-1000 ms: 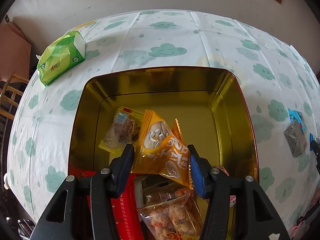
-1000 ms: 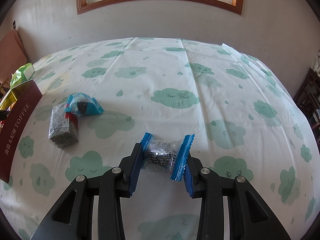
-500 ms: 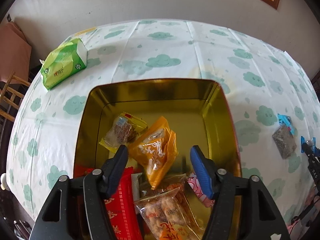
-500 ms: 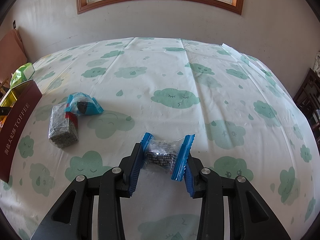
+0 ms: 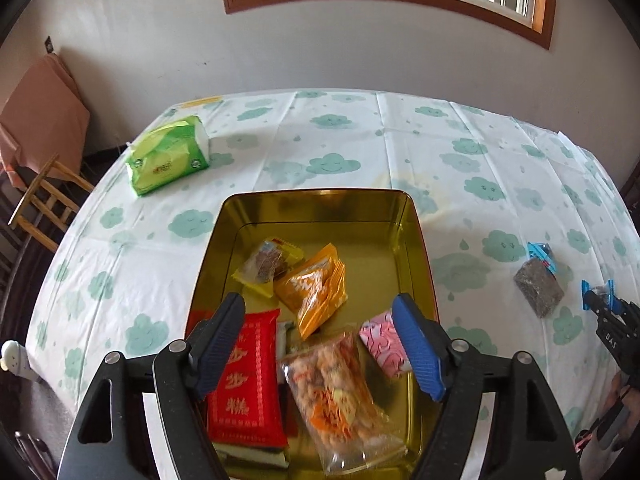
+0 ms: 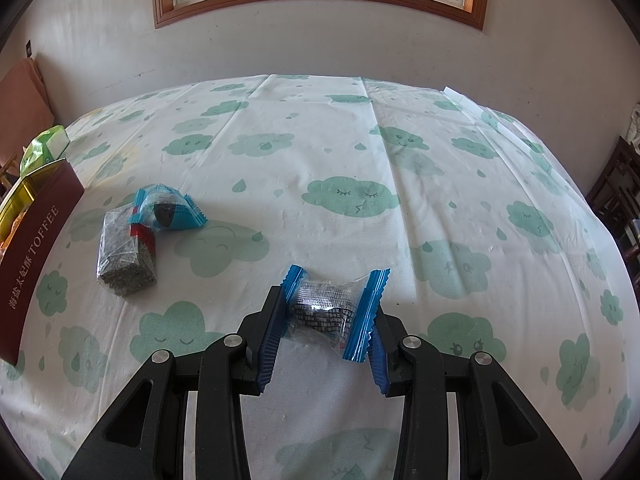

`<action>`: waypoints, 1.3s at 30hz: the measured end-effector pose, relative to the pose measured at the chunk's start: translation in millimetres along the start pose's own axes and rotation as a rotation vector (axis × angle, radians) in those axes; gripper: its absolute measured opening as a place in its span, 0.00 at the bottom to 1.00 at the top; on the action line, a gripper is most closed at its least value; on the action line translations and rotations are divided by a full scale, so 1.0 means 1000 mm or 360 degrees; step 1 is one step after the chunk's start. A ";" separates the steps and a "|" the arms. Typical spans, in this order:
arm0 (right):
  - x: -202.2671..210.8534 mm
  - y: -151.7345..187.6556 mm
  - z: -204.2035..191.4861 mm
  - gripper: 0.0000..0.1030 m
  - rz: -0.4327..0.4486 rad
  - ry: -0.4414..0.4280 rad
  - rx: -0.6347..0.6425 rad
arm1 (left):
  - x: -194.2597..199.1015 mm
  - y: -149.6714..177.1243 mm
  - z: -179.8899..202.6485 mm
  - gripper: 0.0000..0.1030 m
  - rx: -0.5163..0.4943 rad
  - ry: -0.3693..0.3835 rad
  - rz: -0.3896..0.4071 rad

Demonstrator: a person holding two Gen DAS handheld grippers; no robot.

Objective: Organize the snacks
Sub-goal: 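Withdraw the open left tool from the tin, then carry the blue-ended candy into the tin and open the right tool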

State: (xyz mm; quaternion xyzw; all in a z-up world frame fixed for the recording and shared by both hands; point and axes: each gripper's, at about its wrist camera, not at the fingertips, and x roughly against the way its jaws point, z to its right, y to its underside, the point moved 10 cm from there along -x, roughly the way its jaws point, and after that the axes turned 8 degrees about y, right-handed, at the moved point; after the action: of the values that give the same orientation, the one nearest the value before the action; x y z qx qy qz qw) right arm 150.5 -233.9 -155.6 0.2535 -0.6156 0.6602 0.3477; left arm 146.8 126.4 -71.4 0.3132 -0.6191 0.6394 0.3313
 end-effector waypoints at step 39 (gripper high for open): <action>0.029 -0.018 -0.036 0.23 0.0022 0.0069 0.0042 | 0.033 0.050 -0.046 0.84 0.0112 -0.0083 0.0078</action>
State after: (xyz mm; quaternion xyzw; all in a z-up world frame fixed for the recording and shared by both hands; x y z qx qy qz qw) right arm 149.6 -193.7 -125.8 0.2396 -0.6009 0.6761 0.3528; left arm 87.7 172.4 -75.3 0.3260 -0.6122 0.6604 0.2879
